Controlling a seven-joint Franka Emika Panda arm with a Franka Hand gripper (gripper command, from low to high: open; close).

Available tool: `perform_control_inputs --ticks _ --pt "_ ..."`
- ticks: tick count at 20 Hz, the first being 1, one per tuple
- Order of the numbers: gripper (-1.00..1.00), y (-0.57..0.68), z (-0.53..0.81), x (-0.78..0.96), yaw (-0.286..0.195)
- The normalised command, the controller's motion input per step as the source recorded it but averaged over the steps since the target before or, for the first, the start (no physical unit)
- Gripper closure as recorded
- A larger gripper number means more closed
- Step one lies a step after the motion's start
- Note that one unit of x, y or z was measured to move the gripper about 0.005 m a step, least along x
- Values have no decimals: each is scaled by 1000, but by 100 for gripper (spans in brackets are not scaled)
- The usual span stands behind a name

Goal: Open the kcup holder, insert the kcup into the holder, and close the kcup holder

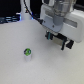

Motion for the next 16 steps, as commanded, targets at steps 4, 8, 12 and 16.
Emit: perform_control_inputs --ticks 4,8,12,16 --pt "-100 -547 286 13 -238" --pt "-100 -528 243 23 -252" --pt "-100 -455 102 -35 -284" --pt "-100 -393 17 -115 -306"
